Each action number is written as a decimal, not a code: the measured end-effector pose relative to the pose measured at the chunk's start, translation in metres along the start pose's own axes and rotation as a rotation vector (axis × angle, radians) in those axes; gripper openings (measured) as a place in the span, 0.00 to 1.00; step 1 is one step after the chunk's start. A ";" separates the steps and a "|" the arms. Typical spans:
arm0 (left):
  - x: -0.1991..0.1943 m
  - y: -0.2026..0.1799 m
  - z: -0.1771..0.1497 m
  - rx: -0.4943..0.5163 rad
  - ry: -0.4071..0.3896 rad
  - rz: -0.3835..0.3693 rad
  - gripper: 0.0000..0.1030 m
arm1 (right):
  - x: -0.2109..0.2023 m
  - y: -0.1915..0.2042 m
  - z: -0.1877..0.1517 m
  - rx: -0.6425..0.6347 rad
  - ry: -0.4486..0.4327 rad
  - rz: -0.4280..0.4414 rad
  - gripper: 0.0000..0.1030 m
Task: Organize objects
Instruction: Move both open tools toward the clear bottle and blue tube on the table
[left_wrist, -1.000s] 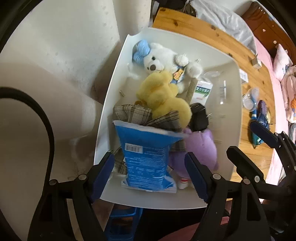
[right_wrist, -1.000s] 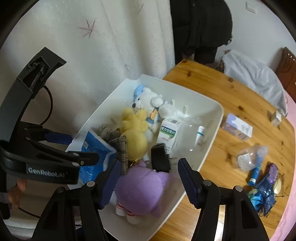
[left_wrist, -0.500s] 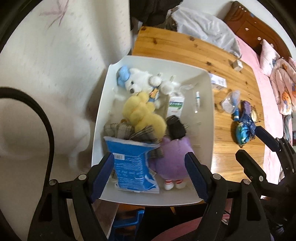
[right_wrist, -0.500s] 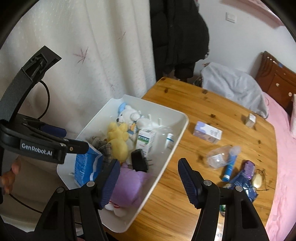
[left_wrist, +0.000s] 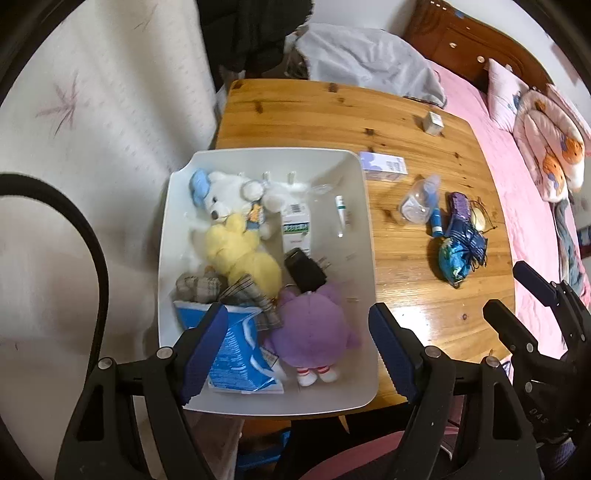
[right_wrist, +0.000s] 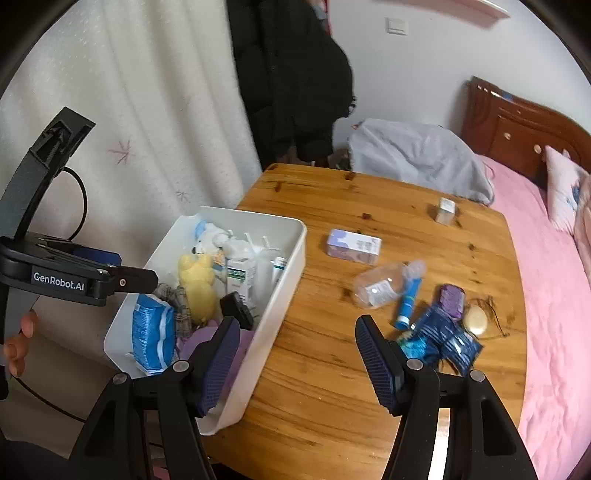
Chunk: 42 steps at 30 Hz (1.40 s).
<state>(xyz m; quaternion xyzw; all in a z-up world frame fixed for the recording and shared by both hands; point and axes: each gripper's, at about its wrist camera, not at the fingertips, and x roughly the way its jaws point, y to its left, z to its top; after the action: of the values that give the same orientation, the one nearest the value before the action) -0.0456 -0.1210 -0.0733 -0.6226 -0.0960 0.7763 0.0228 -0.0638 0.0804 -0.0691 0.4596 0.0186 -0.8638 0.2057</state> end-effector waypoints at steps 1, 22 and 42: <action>-0.001 -0.004 0.001 0.011 -0.002 -0.001 0.79 | -0.001 -0.003 -0.001 0.009 -0.002 -0.005 0.64; -0.024 -0.107 0.044 0.298 -0.054 -0.091 0.79 | -0.051 -0.081 -0.014 0.151 -0.103 -0.091 0.64; 0.040 -0.187 0.130 0.581 -0.053 -0.047 0.79 | -0.017 -0.165 -0.029 0.315 -0.119 -0.171 0.74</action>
<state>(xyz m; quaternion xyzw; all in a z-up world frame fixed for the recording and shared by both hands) -0.1966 0.0531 -0.0513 -0.5671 0.1152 0.7865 0.2155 -0.0943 0.2438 -0.0986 0.4309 -0.0902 -0.8960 0.0576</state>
